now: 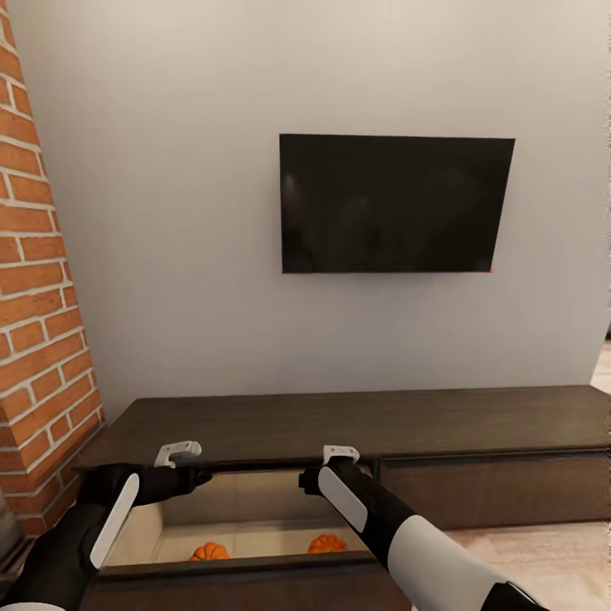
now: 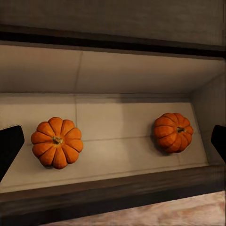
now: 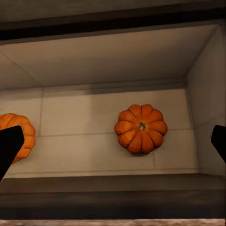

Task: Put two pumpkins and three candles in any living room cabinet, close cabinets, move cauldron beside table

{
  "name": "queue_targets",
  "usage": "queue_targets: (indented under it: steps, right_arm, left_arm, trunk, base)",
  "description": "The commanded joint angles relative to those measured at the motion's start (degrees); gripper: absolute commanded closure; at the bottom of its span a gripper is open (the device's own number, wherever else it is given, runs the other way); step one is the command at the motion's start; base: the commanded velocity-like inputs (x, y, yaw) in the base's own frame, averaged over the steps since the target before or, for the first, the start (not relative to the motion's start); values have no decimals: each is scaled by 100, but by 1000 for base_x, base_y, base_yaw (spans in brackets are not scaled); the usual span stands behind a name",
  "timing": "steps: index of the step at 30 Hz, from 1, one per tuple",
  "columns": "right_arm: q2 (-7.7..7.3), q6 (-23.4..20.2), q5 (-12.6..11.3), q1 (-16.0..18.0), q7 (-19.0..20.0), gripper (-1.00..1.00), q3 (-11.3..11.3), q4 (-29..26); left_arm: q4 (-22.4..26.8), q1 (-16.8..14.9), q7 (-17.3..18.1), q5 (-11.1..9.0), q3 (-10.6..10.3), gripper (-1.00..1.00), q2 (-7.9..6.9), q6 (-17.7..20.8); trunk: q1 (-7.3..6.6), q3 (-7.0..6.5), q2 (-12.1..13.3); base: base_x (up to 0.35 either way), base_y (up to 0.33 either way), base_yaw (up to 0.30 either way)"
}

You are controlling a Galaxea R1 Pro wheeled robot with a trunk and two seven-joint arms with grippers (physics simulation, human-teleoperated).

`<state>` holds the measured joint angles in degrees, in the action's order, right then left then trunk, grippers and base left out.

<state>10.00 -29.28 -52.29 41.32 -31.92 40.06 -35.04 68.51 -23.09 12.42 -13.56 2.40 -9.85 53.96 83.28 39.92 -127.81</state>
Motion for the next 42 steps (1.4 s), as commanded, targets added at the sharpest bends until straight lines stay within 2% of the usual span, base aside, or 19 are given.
queue_targets:
  steps: [1,20,42]
  right_arm:
    - [0,-10,-36,7,-43,-100,18,-3]
    - [0,-8,-36,5,-43,-100,19,-3]
    - [0,67,-36,2,-43,-100,28,-3]
  left_arm:
    - [4,-3,35,20,9,-100,0,26]
    - [41,-3,36,20,-7,-100,0,26]
    - [48,-3,35,20,-12,-100,0,26]
  trunk:
    - [-26,-12,38]
    - [-444,-353,800]
    - [-927,-748,1682]
  base:
    - [-251,0,0]
    - [-123,0,0]
    - [-334,0,0]
